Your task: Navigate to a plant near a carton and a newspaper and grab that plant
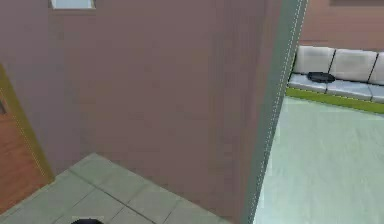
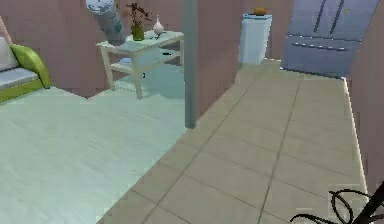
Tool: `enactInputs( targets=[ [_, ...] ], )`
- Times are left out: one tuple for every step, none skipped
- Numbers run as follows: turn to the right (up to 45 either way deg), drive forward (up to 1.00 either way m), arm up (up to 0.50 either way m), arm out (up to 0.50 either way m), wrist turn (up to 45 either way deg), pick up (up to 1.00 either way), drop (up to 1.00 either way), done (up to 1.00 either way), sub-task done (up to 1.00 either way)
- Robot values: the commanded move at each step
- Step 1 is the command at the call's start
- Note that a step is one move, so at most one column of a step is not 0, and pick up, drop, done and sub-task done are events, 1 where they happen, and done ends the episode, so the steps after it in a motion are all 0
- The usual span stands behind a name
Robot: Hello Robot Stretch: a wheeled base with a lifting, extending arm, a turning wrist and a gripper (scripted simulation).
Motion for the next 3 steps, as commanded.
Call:
enactInputs(
  targets=[
    [45.0,0.0,0.0,0.0,0.0,0.0,0.0,0.0,0.0],
    [6.0,0.0,0.0,0.0,0.0,0.0,0.0,0.0,0.0],
    [0.0,0.25,0.0,0.0,0.0,0.0,0.0,0.0,0.0]
  ],
)
